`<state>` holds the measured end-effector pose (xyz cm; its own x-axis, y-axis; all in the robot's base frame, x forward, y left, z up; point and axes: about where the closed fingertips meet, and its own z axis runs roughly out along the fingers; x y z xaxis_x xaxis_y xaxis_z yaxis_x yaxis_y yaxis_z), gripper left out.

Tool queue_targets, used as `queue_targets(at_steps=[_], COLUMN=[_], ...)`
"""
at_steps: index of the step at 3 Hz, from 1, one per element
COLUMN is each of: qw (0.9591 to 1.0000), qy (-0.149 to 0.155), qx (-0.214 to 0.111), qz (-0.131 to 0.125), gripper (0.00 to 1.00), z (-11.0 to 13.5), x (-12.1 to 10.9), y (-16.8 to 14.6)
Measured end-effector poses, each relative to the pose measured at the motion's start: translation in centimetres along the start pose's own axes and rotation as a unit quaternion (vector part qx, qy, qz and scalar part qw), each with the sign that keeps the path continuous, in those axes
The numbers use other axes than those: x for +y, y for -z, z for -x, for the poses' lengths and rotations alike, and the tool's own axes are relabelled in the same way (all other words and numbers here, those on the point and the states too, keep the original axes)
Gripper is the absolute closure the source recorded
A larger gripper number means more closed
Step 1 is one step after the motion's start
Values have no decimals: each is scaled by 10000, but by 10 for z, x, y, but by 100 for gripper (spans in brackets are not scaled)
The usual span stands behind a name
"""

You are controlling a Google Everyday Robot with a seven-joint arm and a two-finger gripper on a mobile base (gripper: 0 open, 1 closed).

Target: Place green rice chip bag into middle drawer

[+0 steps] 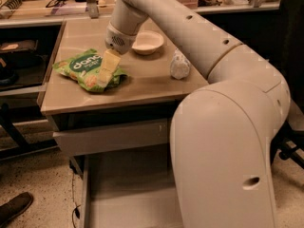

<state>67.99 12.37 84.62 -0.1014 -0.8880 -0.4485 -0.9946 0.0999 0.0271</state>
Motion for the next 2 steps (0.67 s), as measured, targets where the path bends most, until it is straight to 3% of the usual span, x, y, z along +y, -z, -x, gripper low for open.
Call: queue_targets(at_steps=[2], qw=[9997], qy=[-6], qx=[39], qz=[250], gripper=[0], z=[2], x=[27], y=[-18])
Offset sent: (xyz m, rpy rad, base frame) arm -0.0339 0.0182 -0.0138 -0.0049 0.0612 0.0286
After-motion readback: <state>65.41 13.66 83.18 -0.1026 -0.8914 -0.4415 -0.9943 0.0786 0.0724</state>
